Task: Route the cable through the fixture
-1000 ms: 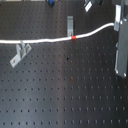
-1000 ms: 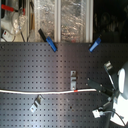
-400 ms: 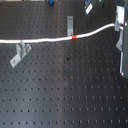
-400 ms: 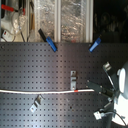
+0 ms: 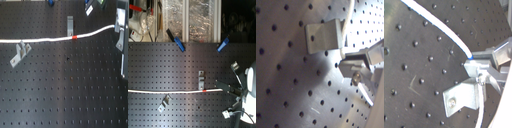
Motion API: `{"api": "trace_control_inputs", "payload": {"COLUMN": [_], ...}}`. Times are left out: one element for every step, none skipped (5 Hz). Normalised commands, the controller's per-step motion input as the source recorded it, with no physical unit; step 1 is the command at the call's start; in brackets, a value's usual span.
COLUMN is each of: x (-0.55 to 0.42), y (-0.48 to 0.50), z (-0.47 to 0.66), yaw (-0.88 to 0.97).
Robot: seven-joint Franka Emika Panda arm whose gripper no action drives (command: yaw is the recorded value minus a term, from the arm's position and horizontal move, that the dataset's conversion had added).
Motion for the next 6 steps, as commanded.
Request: {"api": "trace_control_inputs", "payload": {"x": [-0.033,-0.165,-0.257,-0.451,-0.426,-0.401], "y": [-0.001,-0.096,-0.261,-0.475,-0.602,-0.595], "z": [0.23,0.06,-0.01,-0.17,-0.27,-0.3], "yaw": [-0.08,-0.1,-0.05,0.0,0.0,0.0]}}
